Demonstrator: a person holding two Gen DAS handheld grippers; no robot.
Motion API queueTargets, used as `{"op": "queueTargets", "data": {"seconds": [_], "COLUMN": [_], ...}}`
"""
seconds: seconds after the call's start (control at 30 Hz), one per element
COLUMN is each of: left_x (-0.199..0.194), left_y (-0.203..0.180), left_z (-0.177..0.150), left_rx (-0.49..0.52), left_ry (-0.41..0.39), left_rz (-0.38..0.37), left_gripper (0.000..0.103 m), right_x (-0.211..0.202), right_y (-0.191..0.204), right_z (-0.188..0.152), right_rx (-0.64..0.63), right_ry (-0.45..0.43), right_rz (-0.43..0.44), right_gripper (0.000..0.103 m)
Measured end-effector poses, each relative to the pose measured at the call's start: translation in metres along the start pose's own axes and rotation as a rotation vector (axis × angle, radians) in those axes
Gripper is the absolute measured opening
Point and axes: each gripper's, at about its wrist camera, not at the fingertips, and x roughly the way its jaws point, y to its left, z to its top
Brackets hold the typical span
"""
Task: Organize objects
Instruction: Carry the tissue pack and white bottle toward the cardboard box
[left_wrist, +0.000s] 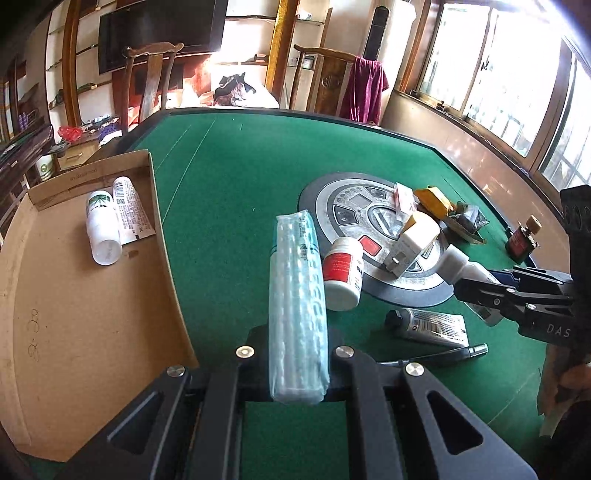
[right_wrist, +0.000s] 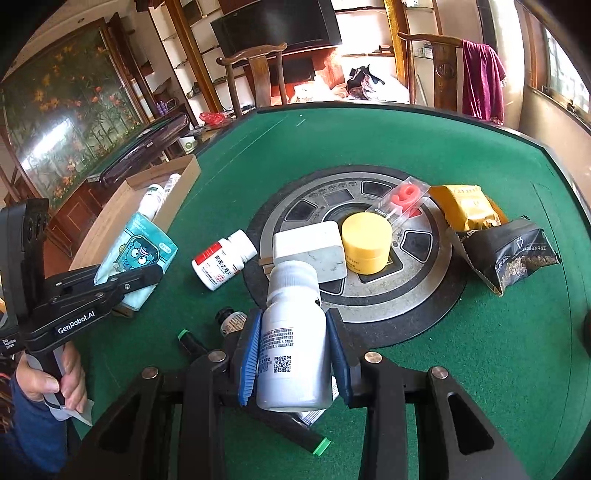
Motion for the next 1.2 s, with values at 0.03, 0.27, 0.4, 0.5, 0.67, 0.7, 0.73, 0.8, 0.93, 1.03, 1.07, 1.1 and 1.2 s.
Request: {"op": "queueTargets", "data": {"seconds": [0.03, 0.27, 0.4, 0.5, 0.67, 0.7, 0.73, 0.8, 0.93, 1.03, 1.07, 1.1, 1.2], "left_x": [0.0, -0.005, -0.006, -0.008, -0.014, -0.015, -0.017, -0.019, -0.023, -0.024, -0.025, -0.024, -0.025], "left_y": [-0.001, 0.003, 0.003, 0.003, 0.005, 0.006, 0.007, 0.009, 0.011, 0.012, 0.013, 0.013, 0.018], "left_z": [0.0, 0.002, 0.002, 0.002, 0.003, 0.004, 0.004, 0.005, 0.006, 0.007, 0.007, 0.007, 0.007], "left_rx": [-0.001, -0.016, -0.018, -0.019, -0.022, -0.027, -0.029, -0.035, -0.046, -0.048, -0.051, -0.053, -0.064], "left_ry": [-0.002, -0.017, -0.023, -0.027, -0.041, -0.047, -0.05, -0.058, -0.071, -0.076, -0.078, -0.078, -0.081], "left_rz": [0.004, 0.009, 0.006, 0.004, -0.007, -0.005, -0.008, -0.014, -0.024, -0.027, -0.028, -0.031, -0.032], "left_gripper": [0.011, 0.011, 0.011, 0.011, 0.011, 0.011, 0.011, 0.011, 0.011, 0.011, 0.012, 0.012, 0.012], "right_x": [0.0, -0.002, -0.006, -0.008, -0.007, -0.007, -0.007, -0.006, -0.004, -0.003, -0.002, -0.002, -0.001], "right_y": [0.001, 0.009, 0.015, 0.019, 0.026, 0.027, 0.029, 0.032, 0.041, 0.048, 0.051, 0.052, 0.057], "right_z": [0.0, 0.001, 0.001, 0.001, 0.0, -0.001, -0.002, -0.002, -0.004, -0.005, -0.005, -0.005, -0.004], "right_rx": [0.001, 0.011, 0.015, 0.017, 0.026, 0.027, 0.029, 0.034, 0.041, 0.045, 0.047, 0.048, 0.053], "right_ry": [-0.002, -0.018, -0.031, -0.039, -0.041, -0.041, -0.042, -0.044, -0.043, -0.045, -0.045, -0.045, -0.046], "right_rz": [0.003, 0.016, 0.019, 0.023, 0.033, 0.036, 0.037, 0.043, 0.057, 0.064, 0.07, 0.074, 0.082], "right_gripper": [0.037, 0.037, 0.037, 0.037, 0.037, 0.037, 0.037, 0.037, 0.037, 0.037, 0.037, 0.037, 0.037]}}
